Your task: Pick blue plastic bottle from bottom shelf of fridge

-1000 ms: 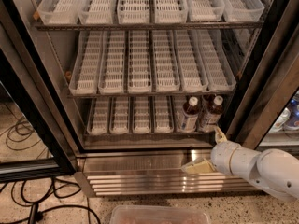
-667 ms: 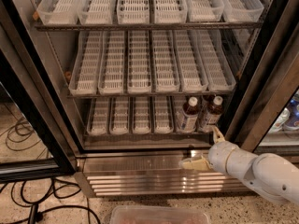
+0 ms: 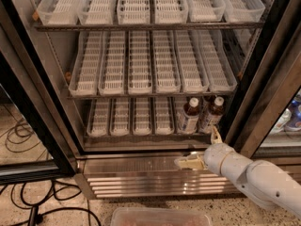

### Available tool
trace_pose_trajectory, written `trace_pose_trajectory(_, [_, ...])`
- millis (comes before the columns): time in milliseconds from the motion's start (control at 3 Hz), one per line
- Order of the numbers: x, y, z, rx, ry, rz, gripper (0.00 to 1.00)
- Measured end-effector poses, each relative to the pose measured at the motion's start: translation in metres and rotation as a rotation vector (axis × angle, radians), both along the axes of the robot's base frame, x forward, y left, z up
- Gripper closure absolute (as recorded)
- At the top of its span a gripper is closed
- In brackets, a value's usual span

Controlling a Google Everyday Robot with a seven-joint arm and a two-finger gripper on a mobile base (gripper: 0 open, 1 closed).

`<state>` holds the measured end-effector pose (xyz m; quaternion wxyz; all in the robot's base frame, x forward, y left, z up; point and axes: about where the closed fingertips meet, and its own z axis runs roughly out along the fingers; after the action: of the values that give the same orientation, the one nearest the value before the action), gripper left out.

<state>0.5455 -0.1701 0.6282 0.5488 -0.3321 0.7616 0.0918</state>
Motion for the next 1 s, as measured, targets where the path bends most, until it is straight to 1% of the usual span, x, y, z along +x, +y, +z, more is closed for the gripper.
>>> trace_pose_trajectory(333, [0.0, 0.002, 0.0, 0.005, -0.016, -0.013, 0.0])
trace_pose_trajectory(667, [0.006, 0.005, -0.004, 0.036, -0.052, -0.065, 0.06])
trace_pose_trajectory(1000, [0.016, 0.004, -0.006, 0.062, -0.111, -0.143, 0.19])
